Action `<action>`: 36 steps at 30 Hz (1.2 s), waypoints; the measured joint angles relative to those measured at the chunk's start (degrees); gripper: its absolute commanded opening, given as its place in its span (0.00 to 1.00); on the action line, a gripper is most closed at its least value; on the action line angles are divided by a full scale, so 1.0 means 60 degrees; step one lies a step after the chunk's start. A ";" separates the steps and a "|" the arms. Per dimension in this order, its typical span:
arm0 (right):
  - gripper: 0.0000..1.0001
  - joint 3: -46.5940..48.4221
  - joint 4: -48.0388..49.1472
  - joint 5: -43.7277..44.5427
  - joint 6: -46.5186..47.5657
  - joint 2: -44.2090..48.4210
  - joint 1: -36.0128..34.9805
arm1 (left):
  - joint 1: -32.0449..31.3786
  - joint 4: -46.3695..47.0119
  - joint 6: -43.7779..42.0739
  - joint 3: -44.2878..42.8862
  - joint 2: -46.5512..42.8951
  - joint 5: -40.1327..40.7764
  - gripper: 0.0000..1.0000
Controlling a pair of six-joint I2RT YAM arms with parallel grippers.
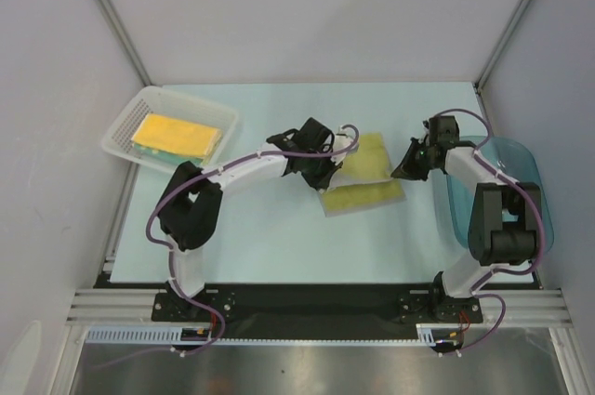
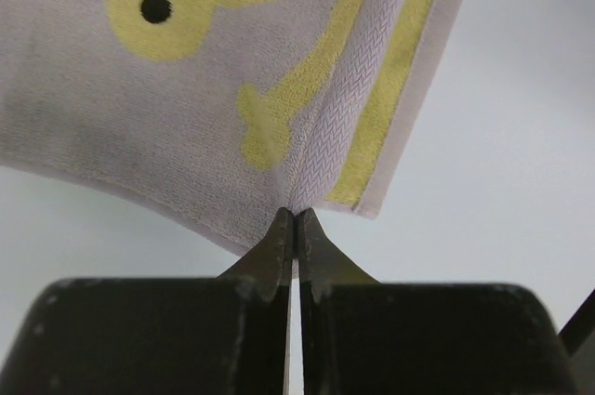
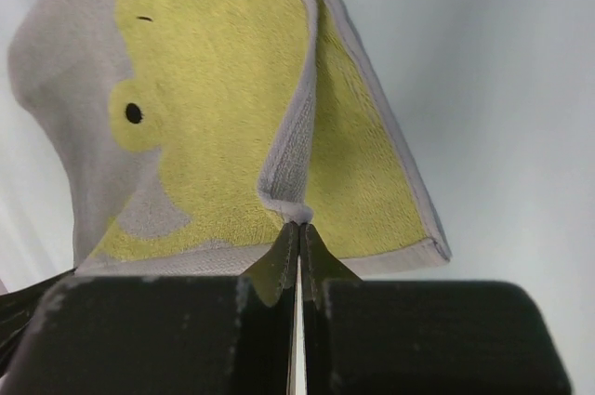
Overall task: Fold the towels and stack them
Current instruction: Fold the towel
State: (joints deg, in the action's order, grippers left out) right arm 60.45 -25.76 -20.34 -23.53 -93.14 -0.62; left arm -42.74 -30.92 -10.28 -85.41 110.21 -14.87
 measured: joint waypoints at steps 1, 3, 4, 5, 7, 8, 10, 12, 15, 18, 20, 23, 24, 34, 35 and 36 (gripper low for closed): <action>0.00 -0.0146 0.0084 0.0036 -0.0004 0.0033 0.0000 | -0.0080 0.0109 0.0040 0.0208 -0.0087 0.0022 0.00; 0.00 -0.0393 0.0135 0.0098 -0.0026 0.0087 0.0000 | -0.0229 0.0266 0.0095 0.0535 -0.0197 0.0025 0.00; 0.00 -0.0470 0.0138 0.0157 -0.0029 0.0113 0.0000 | -0.0313 0.0382 0.0142 0.0703 -0.0237 0.0025 0.00; 0.00 -0.0539 0.0171 0.0208 -0.0029 0.0146 0.0000 | -0.0393 0.0470 0.0193 0.0834 -0.0251 0.0033 0.00; 0.00 -0.0637 0.0255 0.0295 -0.0036 0.0219 0.0000 | -0.0535 0.0667 0.0244 0.1053 -0.0251 0.0087 0.00; 0.00 -0.0714 0.0342 0.0331 -0.0047 0.0273 0.0000 | -0.0597 0.0761 0.0295 0.1158 -0.0251 0.0124 0.00; 0.00 -0.0882 0.0466 0.0404 -0.0069 0.0379 0.0000 | -0.0681 0.0954 0.0386 0.1344 -0.0251 0.0182 0.00; 0.00 -0.1045 0.0579 0.0495 -0.0069 0.0459 0.0000 | -0.0732 0.1078 0.0444 0.1439 -0.0251 0.0219 0.00; 0.00 -0.1191 0.0670 0.0586 -0.0069 0.0528 0.0000 | -0.0783 0.1290 0.0495 0.1526 -0.0255 0.0368 0.00; 0.00 -0.1239 0.0801 0.0594 -0.0069 0.0663 0.0000 | -0.0794 0.1501 0.0586 0.1636 -0.0299 0.0568 0.00; 0.00 -0.1239 0.0922 0.0579 -0.0073 0.0794 0.0000 | -0.0805 0.1599 0.0656 0.1665 -0.0364 0.0750 0.00; 0.00 -0.1202 0.1104 0.0565 -0.0120 0.1089 0.0000 | -0.0860 0.1821 0.0743 0.1752 -0.0641 0.1064 0.00; 0.00 -0.1180 0.1169 0.0568 -0.0142 0.1209 0.0000 | -0.0896 0.1920 0.0794 0.1814 -0.0790 0.1184 0.00; 0.00 -0.2135 0.2018 0.0765 -0.0259 0.2146 0.0310 | -0.1683 0.2958 0.1239 0.2634 -0.1253 0.1781 0.00; 0.00 -0.2310 0.1996 0.0787 -0.0262 0.2120 0.0350 | -0.1723 0.2987 0.1257 0.2739 -0.1235 0.1789 0.00; 0.01 -0.2470 0.1996 0.0809 -0.0262 0.2095 0.0390 | -0.1759 0.2998 0.1293 0.2798 -0.1195 0.1796 0.00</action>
State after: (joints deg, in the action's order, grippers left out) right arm 45.63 -13.78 -15.49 -25.10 -80.58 1.72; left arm -53.30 -12.93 -2.52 -68.62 103.04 -4.10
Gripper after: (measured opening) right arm 0.010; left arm 0.014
